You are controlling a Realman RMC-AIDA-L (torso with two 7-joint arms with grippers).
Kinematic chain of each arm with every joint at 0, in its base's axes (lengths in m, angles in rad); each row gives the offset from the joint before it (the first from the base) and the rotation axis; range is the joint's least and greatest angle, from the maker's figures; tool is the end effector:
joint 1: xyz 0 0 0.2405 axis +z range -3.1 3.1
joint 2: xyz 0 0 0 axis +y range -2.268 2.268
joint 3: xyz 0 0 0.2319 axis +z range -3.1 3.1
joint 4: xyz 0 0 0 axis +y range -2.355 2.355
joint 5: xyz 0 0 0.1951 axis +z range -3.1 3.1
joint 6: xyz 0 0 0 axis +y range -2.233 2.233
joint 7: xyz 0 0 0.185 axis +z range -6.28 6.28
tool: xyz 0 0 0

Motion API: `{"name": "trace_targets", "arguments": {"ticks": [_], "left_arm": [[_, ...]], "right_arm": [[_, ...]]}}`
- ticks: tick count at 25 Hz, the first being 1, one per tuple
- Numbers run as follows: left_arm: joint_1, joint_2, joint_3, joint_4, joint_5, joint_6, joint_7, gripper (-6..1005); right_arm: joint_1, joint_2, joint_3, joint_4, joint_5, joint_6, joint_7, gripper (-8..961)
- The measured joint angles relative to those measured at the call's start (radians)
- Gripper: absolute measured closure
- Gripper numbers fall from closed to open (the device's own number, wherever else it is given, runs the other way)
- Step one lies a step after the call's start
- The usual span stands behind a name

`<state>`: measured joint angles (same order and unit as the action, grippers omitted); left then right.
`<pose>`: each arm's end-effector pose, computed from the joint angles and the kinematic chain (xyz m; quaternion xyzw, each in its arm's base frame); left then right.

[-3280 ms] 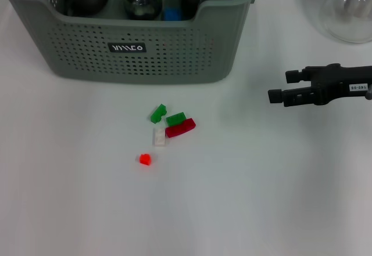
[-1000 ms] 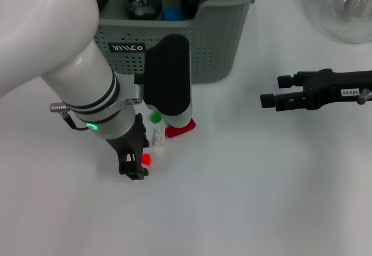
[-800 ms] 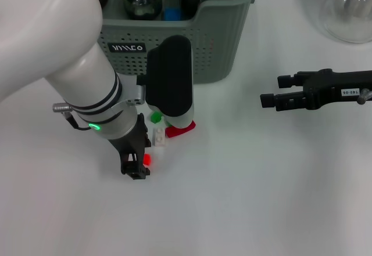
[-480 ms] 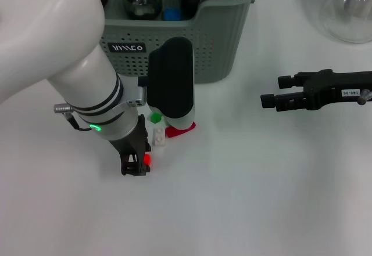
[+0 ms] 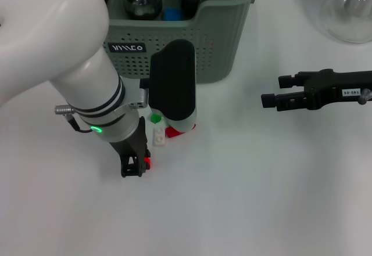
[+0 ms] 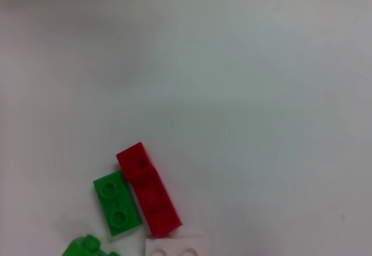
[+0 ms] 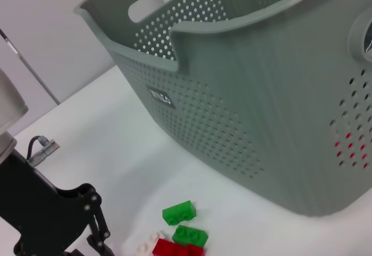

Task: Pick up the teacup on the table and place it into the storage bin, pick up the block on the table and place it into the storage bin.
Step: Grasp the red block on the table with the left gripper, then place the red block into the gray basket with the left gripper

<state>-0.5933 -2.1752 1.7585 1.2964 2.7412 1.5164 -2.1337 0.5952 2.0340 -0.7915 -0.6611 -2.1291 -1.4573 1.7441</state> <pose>-0.1856 0.2883 -0.0974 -0.9475 0.0082 0.3169 0.0414 0.2322 0.3375 -0.0302 -0.9231 0.3420 0.1452 0.0992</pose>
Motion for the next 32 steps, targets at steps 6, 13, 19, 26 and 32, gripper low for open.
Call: {"name": "trace_targets", "arguments": {"ticks": [6,13,19,26,32], "left_arm": [[0.048,0.000,-0.064,0.111,-0.029,0.044,-0.011,844],[0.095,0.003,-0.469,0.207,-0.316,0.200,-0.012,845],[0.003,0.022,-0.965,0.099,-0.628,0.315,-0.014,845],[-0.176,0.091,-1.035,-0.034,-0.667,0.101,-0.039,844],[-0.300,0.113,-0.828,-0.078,-0.324,-0.214,-0.264,845]], "right_arm": [[0.000,-0.003,0.000,0.000,0.000,0.000,0.000,6],[0.000,-0.009,0.000,-0.002,0.000,0.000,0.000,6],[0.000,-0.014,0.000,-0.006,0.002,0.000,0.000,6],[0.000,-0.020,0.000,-0.011,0.000,0.003,0.000,6],[0.005,-0.023,0.000,-0.011,0.000,0.008,-0.008,6]]}}
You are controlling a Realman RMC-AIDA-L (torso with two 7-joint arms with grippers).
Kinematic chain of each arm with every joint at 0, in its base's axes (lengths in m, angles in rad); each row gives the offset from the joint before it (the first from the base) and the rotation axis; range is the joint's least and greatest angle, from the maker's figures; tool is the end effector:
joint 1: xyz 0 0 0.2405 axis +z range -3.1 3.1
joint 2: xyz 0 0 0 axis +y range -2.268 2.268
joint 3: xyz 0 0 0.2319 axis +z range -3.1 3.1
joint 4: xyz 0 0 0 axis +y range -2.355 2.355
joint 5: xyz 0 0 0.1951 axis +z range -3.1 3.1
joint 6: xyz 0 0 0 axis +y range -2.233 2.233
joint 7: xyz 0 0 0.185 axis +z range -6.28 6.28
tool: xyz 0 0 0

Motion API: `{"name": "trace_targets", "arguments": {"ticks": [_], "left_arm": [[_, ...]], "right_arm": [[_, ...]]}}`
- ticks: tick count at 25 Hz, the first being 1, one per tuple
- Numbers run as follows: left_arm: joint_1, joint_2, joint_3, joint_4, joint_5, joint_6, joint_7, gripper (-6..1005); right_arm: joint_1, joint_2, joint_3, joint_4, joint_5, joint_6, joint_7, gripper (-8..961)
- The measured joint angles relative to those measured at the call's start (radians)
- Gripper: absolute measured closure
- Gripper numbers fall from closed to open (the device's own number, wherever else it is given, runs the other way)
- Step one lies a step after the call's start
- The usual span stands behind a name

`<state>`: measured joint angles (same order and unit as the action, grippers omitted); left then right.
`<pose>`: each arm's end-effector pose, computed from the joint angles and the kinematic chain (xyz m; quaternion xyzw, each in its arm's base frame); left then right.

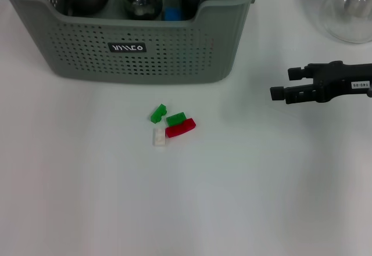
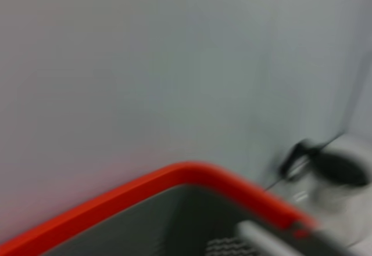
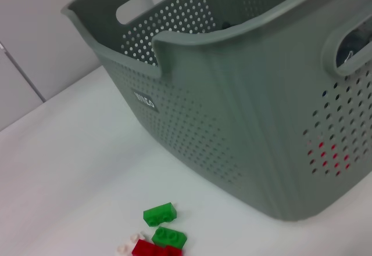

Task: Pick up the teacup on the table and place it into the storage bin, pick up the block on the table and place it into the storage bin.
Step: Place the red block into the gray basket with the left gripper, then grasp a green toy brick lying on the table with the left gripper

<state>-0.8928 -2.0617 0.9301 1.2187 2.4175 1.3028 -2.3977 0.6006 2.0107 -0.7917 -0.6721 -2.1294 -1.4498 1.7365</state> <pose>-0.0793 0.4450 0.0453 -0.9120 -0.2750 -0.0994 0.2878 0.2354 0.3449 -0.0191 -0.9266 0.3305 0.1370 0.1158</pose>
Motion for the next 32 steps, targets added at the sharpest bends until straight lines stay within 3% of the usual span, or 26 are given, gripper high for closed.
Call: {"name": "trace_targets", "arguments": {"ticks": [9,18,25,27,30,32], "left_arm": [[-0.180,-0.013,0.085,-0.256,0.416,-0.174,-0.170,872],[-0.206,-0.002,0.141,-0.389,0.438,-0.266,-0.204,904],[-0.192,-0.009,0.143,-0.382,0.439,-0.281,-0.205,929],[-0.183,-0.010,0.142,-0.356,0.439,-0.281,-0.206,895],[-0.136,-0.021,0.115,-0.226,0.418,-0.248,-0.205,845],[-0.082,-0.034,0.088,-0.099,0.369,-0.201,-0.192,755]], "right_arm": [[0.005,0.002,-0.002,0.000,0.000,0.002,-0.010,6],[0.004,0.001,0.000,0.000,0.003,0.003,-0.011,6],[0.009,0.002,0.000,0.000,0.005,0.003,-0.011,6],[0.012,0.003,0.000,0.000,0.004,0.003,-0.011,6],[0.014,0.002,0.000,0.000,0.004,0.003,-0.011,6],[0.013,0.001,0.000,0.000,0.004,0.000,-0.011,6]]}}
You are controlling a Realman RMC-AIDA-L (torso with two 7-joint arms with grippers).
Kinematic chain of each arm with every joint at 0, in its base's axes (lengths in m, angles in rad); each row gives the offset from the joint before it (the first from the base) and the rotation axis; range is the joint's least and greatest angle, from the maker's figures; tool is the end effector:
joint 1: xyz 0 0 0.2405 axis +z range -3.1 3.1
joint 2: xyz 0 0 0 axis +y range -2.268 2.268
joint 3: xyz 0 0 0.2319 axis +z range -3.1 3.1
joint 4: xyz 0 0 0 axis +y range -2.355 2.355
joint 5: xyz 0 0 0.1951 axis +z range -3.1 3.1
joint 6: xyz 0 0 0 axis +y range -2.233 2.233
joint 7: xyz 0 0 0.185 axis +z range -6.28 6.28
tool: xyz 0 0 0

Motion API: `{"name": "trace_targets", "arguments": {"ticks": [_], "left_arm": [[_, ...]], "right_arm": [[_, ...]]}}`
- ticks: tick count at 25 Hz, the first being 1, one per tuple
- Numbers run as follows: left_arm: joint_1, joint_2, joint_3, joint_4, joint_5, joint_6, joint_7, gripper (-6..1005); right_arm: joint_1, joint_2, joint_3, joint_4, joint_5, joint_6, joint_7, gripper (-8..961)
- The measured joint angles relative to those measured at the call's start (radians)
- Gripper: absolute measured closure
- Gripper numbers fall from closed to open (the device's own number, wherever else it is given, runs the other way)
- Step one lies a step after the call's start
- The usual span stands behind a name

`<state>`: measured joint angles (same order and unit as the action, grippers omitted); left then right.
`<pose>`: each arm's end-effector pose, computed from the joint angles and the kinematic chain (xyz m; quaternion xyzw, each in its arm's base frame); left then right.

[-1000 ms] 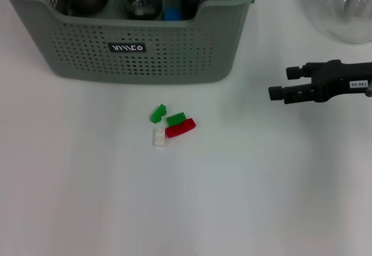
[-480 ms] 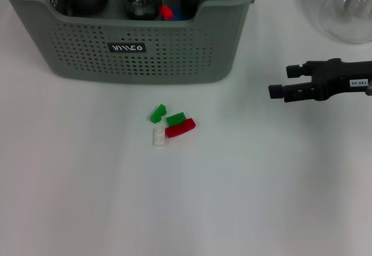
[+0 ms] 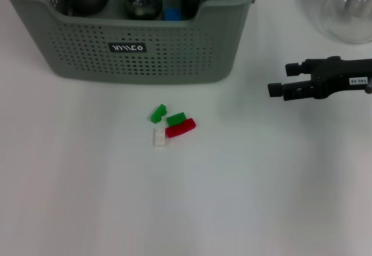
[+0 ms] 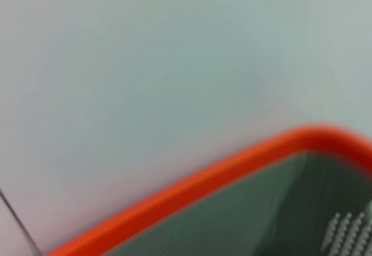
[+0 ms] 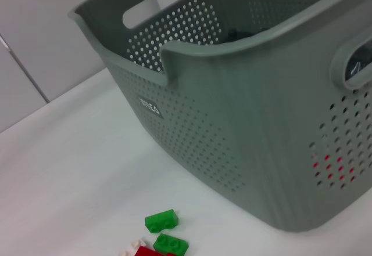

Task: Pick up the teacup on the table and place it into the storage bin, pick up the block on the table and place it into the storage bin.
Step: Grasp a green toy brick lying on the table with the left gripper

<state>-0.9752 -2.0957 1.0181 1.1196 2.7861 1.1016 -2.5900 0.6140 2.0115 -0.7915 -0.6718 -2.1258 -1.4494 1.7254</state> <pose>-0.0983 0.4771 0.0346 -0.8705 -0.2915 -0.0017 0.3967 0.2301 0.3483 -0.0193 -0.9302 0.3193 0.1392 0.1157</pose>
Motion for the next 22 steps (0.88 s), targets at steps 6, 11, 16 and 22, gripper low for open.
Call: {"name": "trace_targets", "arguments": {"ticks": [6,11,16,22], "left_arm": [[0.237,-0.018,-0.094,0.400,-0.476,0.199,0.118,414],[0.426,-0.023,-0.114,0.548,-0.907,0.339,0.275,310],[0.531,-0.060,-0.110,0.610,-1.028,0.568,0.491,206],[0.585,-0.073,-0.028,0.562,-1.009,0.809,0.651,162]], "right_arm": [[-0.008,-0.002,0.000,0.000,0.002,-0.005,-0.010,6],[-0.010,-0.002,0.000,0.000,0.002,-0.004,-0.011,6],[-0.011,-0.002,0.001,0.007,0.002,0.002,-0.010,6],[-0.011,0.002,0.012,0.011,0.002,0.003,-0.004,6]]}}
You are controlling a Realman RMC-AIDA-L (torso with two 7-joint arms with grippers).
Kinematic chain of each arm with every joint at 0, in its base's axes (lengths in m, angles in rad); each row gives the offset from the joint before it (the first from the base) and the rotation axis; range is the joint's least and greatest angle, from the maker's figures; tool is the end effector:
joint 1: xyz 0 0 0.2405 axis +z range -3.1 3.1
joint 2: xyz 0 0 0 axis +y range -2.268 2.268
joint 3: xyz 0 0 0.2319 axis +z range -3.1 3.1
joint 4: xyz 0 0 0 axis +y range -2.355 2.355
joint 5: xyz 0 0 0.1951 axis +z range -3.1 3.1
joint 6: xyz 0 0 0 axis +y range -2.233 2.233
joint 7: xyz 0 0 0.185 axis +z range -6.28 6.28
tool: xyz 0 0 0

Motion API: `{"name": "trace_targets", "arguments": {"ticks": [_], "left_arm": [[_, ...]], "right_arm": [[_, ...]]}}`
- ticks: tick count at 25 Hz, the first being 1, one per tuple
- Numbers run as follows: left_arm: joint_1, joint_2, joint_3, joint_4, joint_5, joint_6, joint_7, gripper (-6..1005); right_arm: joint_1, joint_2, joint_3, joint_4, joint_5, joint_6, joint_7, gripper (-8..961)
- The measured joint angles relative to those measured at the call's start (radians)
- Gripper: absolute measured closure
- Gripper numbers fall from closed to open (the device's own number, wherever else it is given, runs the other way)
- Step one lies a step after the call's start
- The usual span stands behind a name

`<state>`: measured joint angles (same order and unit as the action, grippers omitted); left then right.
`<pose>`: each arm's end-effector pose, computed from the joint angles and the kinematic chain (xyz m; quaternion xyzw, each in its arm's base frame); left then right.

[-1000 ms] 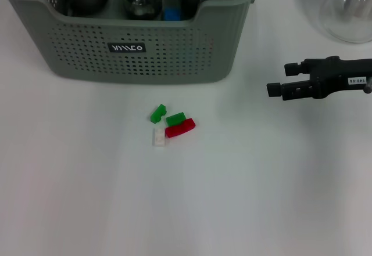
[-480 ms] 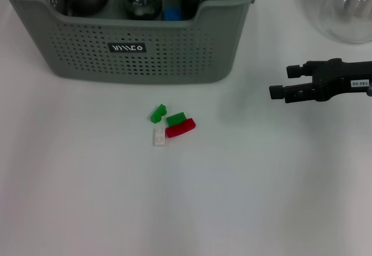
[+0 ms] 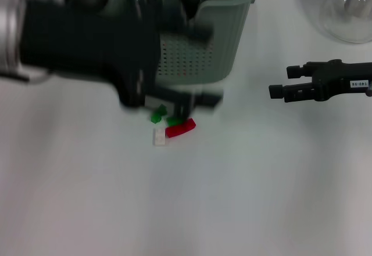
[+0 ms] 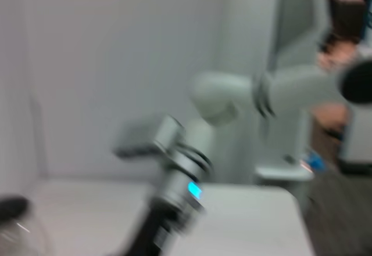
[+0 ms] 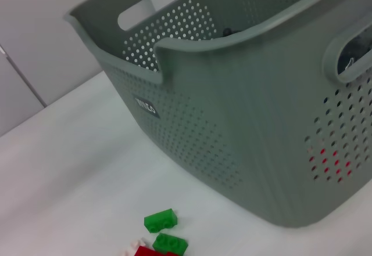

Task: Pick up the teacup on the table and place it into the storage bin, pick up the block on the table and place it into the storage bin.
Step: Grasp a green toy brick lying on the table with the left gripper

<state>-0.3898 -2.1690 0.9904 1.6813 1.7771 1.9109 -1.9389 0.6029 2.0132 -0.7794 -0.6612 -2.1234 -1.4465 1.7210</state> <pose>-0.0788 0.2570 0.0421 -0.9762 -0.0228 -0.2108 0.0454 0.2345 0.3457 -0.0199 -0.9259 0.3287 0.1442 0.1178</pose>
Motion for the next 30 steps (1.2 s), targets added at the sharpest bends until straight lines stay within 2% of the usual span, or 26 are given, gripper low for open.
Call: {"name": "trace_targets", "arguments": {"ticks": [2,6,8,11,15,19,20,24,30], "left_arm": [[0.004,0.003,0.029,-0.029,0.042,0.038,0.025,164],[-0.022,0.005,0.095,-0.081,0.220,0.050,0.072,168],[-0.055,0.005,0.119,-0.113,0.333,0.027,0.099,167],[-0.145,0.005,0.138,-0.206,0.504,-0.027,0.166,166],[-0.250,0.005,0.166,-0.319,0.637,-0.095,0.269,171],[-0.305,0.005,0.259,-0.402,0.763,-0.196,0.328,171],[-0.313,0.004,0.307,-0.417,0.803,-0.239,0.345,171],[-0.326,0.003,0.398,-0.432,0.849,-0.316,0.391,172],[-0.377,0.001,0.435,-0.501,0.879,-0.389,0.434,172]], "right_arm": [[0.000,0.002,0.001,0.000,-0.001,0.000,0.004,6],[0.000,0.004,0.003,0.002,-0.003,0.000,0.015,6],[0.000,0.004,0.003,0.004,-0.004,0.000,0.025,6],[0.000,0.005,0.003,0.008,-0.005,0.000,0.039,6],[0.001,0.004,-0.002,0.015,-0.005,0.000,0.068,6],[0.000,0.005,-0.004,0.021,-0.006,0.000,0.093,6],[0.000,0.005,-0.004,0.026,-0.006,0.000,0.097,6],[0.001,0.008,-0.001,0.036,-0.006,0.001,0.111,6],[0.003,0.022,0.002,0.041,-0.006,0.023,0.114,6]]}}
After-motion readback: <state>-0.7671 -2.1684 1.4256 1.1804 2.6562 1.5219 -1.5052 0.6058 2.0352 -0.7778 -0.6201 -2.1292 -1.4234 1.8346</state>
